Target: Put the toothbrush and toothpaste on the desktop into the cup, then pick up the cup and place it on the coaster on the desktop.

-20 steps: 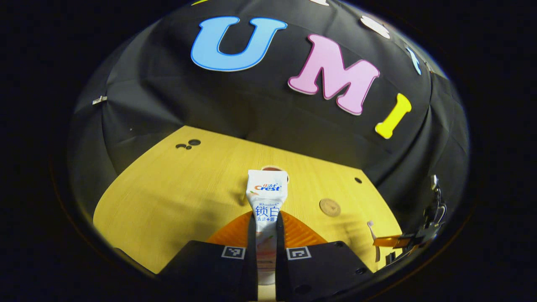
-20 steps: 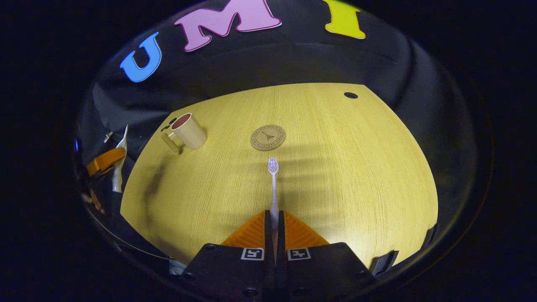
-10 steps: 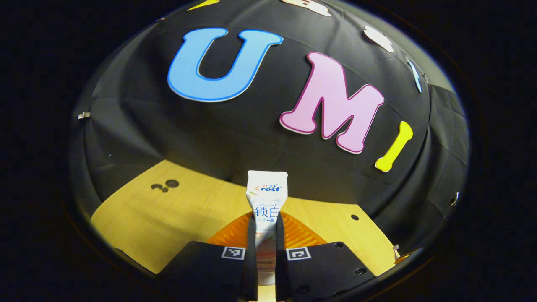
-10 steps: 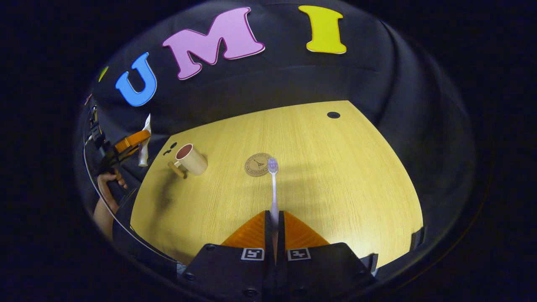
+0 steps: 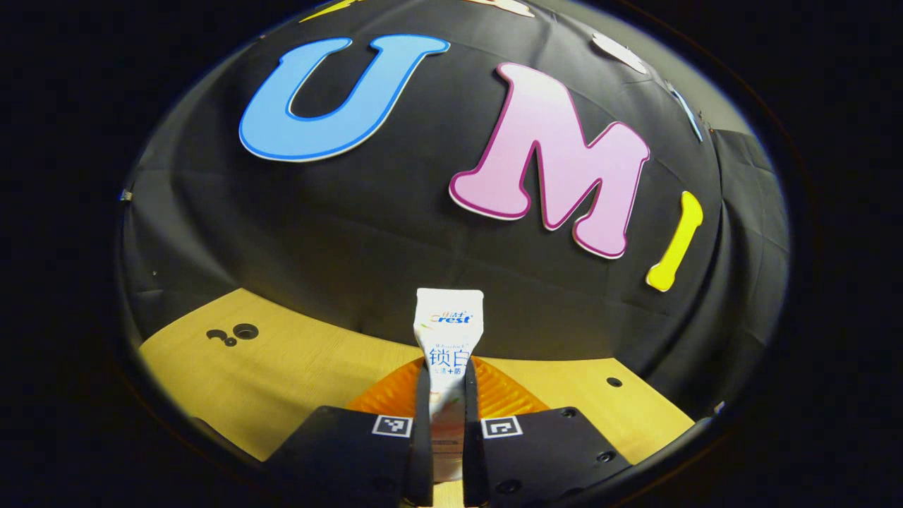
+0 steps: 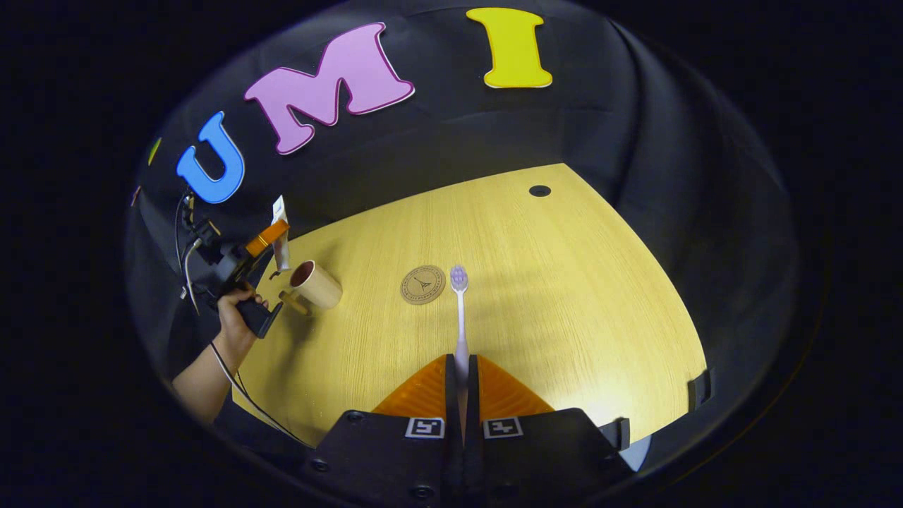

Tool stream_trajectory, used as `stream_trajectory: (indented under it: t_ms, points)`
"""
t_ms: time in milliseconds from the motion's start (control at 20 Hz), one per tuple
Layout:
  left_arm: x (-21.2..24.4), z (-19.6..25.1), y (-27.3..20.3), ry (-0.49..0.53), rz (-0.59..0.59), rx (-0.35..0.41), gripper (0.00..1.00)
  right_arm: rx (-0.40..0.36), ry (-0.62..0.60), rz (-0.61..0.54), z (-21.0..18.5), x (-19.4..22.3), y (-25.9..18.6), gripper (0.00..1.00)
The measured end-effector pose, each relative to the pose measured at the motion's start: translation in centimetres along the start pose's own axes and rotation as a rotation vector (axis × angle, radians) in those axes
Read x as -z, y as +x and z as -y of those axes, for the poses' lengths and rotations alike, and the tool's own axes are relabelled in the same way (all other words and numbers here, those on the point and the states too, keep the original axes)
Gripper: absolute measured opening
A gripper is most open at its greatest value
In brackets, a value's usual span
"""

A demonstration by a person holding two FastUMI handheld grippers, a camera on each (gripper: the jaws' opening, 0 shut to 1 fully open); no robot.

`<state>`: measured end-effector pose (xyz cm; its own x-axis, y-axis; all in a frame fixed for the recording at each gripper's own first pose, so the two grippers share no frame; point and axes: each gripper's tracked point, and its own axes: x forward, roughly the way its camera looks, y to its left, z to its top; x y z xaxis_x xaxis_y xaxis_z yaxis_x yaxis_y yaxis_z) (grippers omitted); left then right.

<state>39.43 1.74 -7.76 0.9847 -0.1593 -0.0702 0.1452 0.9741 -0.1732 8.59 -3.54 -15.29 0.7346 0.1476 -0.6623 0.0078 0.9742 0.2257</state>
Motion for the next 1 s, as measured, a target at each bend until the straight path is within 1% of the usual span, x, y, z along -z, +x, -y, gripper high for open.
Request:
stream_trajectory:
  t_ms: [150,250,500,550,650,750,800,900,1000]
  points:
    - [2.2,-1.0,0.9,0.001,-0.022,-0.029,0.22,0.016,-0.010,-0.018,0.9,0.1,0.4,0.05]
    - [3.3,-1.8,1.3,0.022,-0.031,-0.047,0.22,0.021,-0.013,-0.038,1.0,0.4,0.9,0.05]
    - [5.3,-1.9,0.5,-0.001,-0.088,-0.037,0.27,0.010,-0.032,-0.056,-0.1,0.5,1.9,0.05]
    - [5.5,-1.7,-0.3,0.003,-0.094,-0.032,0.42,0.005,-0.035,-0.056,-0.4,0.4,2.1,0.05]
    - [4.4,-1.7,-2.0,0.028,-0.077,-0.039,0.70,-0.012,-0.034,-0.052,-1.4,0.2,2.7,0.05]
    - [2.6,-1.8,-5.3,0.063,-0.046,-0.051,0.99,-0.036,-0.032,-0.040,-2.7,-0.3,3.2,0.05]
    - [2.1,-2.0,-7.1,0.077,-0.044,-0.056,0.97,-0.050,-0.034,-0.032,-3.5,-0.7,3.7,0.05]
    - [2.0,-2.3,-10.7,0.085,-0.057,-0.055,0.98,-0.079,-0.036,-0.014,-5.3,-1.7,4.5,0.05]
    - [2.8,-3.3,-14.8,0.088,-0.091,-0.080,0.97,-0.117,-0.036,0.011,-7.3,-3.0,5.4,0.05]
